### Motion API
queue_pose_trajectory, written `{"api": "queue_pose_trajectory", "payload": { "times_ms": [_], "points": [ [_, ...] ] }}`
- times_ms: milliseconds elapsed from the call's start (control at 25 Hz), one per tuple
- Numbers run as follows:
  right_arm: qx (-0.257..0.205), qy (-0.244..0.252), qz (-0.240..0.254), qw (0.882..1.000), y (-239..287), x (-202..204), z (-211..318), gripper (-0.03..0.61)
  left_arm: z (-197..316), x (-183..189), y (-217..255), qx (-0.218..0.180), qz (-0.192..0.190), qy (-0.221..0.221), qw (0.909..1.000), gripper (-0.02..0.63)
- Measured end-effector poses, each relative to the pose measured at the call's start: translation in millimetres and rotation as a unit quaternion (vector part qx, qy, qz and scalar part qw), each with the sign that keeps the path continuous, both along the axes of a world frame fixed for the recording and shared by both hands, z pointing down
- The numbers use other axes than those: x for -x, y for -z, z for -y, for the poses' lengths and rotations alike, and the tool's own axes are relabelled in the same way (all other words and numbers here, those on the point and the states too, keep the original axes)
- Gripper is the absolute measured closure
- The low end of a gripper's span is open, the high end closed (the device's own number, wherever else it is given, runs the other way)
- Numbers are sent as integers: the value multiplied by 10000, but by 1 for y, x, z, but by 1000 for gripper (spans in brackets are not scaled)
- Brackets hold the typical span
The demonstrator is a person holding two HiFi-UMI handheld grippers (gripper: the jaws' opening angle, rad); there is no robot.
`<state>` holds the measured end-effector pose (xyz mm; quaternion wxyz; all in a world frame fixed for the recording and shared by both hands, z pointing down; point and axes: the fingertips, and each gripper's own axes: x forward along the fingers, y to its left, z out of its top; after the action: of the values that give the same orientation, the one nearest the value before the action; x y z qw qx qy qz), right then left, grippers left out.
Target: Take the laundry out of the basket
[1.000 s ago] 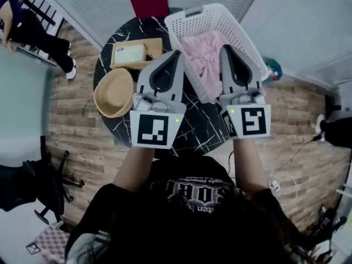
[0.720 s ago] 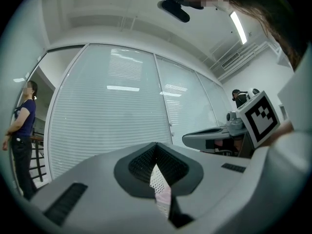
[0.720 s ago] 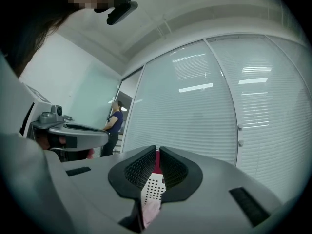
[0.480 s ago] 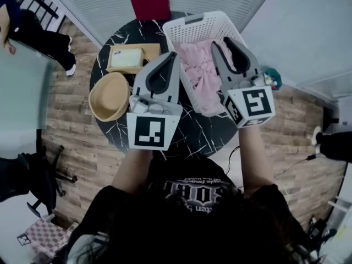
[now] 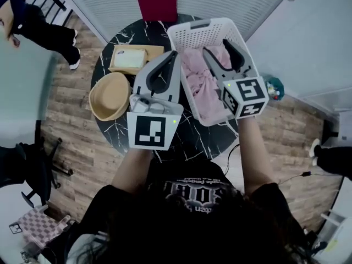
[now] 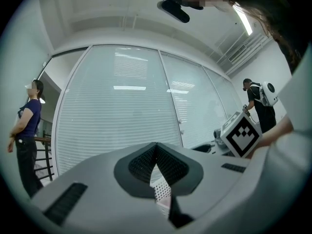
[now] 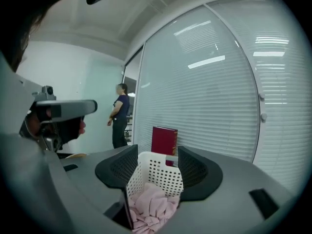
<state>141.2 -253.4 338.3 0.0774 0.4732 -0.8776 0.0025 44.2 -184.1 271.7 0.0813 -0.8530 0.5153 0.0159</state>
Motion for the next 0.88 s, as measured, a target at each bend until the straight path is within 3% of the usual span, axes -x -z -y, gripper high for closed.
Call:
{"api": "queue_pose_trajectory", "payload": {
  "times_ms": [240, 480, 640, 880],
  "points": [
    [815, 199, -433, 9955, -58, 7, 18, 249, 6, 7, -4, 72, 10, 130, 9999, 614],
    [1603, 544, -1058, 9799, -114, 19, 30, 201, 11, 8, -9, 124, 3, 142, 9998, 614],
    [2018, 579, -1032, 9723, -139, 20, 38, 199, 13, 7, -13, 153, 35, 116, 9998, 614],
    [2250, 573, -1100, 9664, -159, 24, 43, 199, 15, 11, -16, 211, 51, 143, 9997, 614]
  ]
}}
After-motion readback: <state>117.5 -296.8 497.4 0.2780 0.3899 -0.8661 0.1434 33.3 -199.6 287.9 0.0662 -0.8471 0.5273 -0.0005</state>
